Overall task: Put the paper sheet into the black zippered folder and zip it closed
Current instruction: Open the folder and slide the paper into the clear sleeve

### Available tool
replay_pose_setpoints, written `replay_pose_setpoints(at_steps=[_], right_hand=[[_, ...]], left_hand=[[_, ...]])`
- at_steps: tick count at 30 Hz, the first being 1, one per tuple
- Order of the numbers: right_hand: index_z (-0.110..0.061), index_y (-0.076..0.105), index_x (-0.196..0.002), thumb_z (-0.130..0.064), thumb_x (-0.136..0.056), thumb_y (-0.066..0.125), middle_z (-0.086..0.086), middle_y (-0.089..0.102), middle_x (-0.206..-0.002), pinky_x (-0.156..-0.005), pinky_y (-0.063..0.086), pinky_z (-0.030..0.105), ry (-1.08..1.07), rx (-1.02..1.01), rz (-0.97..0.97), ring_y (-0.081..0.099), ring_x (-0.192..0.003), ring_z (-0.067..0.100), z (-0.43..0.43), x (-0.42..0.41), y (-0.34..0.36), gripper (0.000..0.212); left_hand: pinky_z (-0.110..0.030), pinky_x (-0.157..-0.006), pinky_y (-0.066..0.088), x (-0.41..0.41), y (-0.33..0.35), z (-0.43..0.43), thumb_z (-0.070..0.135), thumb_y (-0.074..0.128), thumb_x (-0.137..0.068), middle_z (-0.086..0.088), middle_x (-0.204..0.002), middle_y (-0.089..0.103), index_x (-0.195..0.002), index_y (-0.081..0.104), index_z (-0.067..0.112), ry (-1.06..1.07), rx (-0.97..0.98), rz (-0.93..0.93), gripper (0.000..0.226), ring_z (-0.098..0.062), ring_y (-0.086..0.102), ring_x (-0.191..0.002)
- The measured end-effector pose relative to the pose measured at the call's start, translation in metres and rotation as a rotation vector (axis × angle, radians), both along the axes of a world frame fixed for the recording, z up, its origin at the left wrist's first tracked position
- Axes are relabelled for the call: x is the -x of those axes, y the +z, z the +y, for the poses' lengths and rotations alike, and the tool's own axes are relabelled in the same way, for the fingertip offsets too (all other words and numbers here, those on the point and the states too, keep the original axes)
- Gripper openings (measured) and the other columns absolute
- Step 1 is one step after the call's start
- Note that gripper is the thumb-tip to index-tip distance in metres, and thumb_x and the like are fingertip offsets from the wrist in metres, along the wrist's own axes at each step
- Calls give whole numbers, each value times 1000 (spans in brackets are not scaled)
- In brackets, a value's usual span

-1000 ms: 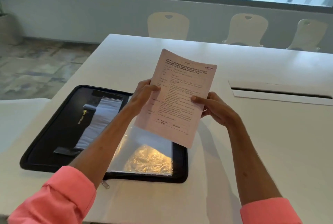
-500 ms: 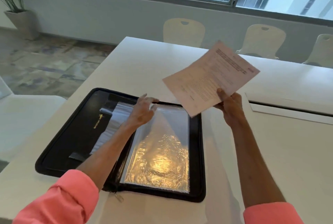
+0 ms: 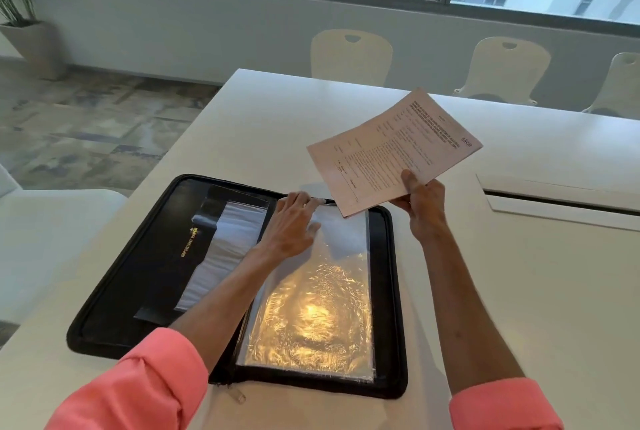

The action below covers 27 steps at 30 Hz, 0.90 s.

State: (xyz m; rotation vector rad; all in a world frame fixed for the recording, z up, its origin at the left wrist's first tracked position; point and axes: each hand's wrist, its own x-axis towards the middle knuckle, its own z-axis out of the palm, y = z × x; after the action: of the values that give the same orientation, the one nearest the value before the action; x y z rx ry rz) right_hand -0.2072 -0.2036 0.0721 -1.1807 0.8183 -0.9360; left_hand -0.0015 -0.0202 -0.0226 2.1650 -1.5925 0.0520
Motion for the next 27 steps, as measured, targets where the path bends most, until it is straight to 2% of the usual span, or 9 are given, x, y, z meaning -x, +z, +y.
replay_pose_setpoints(at_steps=[4,8,12,18,22,27], right_hand=[[-16,64,-133,-12,-110,61,12,79,-113,-76,69,40,-37,0,-10,80,-101,26,-2,-5,-2,23],[-16,63,-136,-13,-111,61,9,78,-111,-76,70,39,-139,-19,-35,79,-101,25,-4,-13,0,26],[-14,62,-140,-16,-113,58,5,76,-107,-73,69,36,-190,-11,-16,78,-98,20,-5,-25,2,27],[-12,65,-135,-21,-113,57,7,77,-110,-72,70,38,-126,90,62,78,-97,19,-7,-49,3,25],[-16,66,-125,-23,-113,56,8,78,-107,-71,70,42,-73,148,124,78,-92,18,-9,-66,4,17],[-16,68,-124,-25,-112,57,11,79,-109,-71,70,46,-40,161,163,79,-95,23,-15,-74,-4,18]], left_hand=[[-42,-111,41,0,-3,-1,26,72,-98,2,-126,55,-127,67,23,-21,57,-14,30,-19,53,-121],[-41,-111,39,2,-8,-2,29,67,-103,5,-123,61,-120,69,26,-27,71,13,17,-18,53,-122],[-43,-108,37,6,-10,-6,34,58,-108,7,-122,66,-124,70,29,-34,63,28,20,-18,55,-121],[-42,-112,36,13,-3,-12,33,56,-109,3,-137,69,-137,68,28,-50,31,-8,31,-20,58,-128],[-40,-111,36,13,4,-13,31,58,-109,2,-142,71,-135,69,26,-53,35,-59,28,-22,60,-131],[-40,-112,37,10,7,-11,28,58,-110,2,-141,72,-132,72,26,-54,51,-86,26,-22,61,-131]])
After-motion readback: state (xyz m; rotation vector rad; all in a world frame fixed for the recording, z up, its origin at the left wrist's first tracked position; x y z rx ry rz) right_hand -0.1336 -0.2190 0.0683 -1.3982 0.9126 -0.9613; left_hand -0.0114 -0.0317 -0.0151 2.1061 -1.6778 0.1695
